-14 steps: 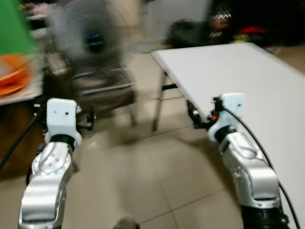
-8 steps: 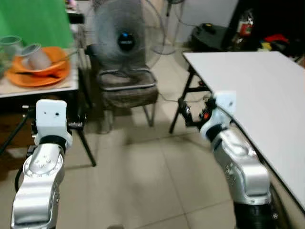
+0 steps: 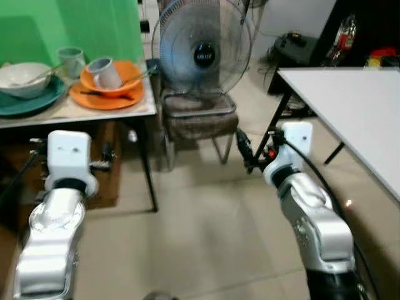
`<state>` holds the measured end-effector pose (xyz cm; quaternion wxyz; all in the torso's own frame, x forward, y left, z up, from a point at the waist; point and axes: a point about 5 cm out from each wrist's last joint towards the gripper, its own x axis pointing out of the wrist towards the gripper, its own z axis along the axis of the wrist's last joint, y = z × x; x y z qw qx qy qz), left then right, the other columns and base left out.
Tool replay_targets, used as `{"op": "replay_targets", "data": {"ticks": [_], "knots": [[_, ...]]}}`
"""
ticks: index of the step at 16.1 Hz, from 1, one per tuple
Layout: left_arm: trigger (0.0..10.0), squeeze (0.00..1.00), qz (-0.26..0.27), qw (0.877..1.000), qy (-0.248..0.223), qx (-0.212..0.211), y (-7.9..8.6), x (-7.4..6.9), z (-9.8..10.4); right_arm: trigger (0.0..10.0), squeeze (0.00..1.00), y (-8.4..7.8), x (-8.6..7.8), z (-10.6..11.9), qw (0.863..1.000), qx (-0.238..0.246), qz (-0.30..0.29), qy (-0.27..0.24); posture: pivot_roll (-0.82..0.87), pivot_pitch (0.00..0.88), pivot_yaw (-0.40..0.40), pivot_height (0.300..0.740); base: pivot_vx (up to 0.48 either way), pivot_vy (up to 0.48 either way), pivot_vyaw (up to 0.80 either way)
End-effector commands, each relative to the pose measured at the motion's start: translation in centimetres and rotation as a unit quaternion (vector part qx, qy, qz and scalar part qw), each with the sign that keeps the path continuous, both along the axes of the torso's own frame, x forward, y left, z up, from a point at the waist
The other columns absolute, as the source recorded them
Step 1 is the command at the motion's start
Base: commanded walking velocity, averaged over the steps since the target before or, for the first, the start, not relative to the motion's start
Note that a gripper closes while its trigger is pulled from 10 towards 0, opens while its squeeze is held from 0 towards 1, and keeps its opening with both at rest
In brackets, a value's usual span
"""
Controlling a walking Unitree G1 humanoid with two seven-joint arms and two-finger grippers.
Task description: Setting the table
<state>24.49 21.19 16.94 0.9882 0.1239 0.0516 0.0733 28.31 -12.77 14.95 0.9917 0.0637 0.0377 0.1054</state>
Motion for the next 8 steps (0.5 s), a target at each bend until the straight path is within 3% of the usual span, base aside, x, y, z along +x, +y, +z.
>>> {"op": "replay_targets", "data": {"ticks": [1,4,7,8], "knots": [[10.0,0.00,-0.013,1.000,-0.006,0.008,-0.40,0.08,0.51,10.0,1.00,-0.10,0.01,-0.03,1.000,0.005,-0.002,-0.002,0.20,0.000,-0.060,0.740,0.000,0.000,0.00],[10.0,0.00,-0.017,1.000,-0.004,0.016,-0.49,0.03,0.45,10.0,1.00,0.25,-0.08,-0.16,1.000,0.013,0.007,-0.004,0.21,0.000,-0.062,0.740,0.000,0.000,0.19],[10.0,0.00,-0.025,0.999,-0.015,0.015,-0.56,0.27,1.02,10.0,1.00,0.30,0.04,-0.22,1.000,0.007,0.007,-0.008,0.22,0.000,-0.052,0.740,0.335,0.000,0.80],[10.0,0.00,-0.029,0.999,-0.017,0.015,-0.59,0.37,1.13,10.0,1.00,0.25,0.01,-0.16,1.000,0.002,0.001,-0.013,0.21,0.000,-0.043,0.740,0.356,0.000,0.00]]}}
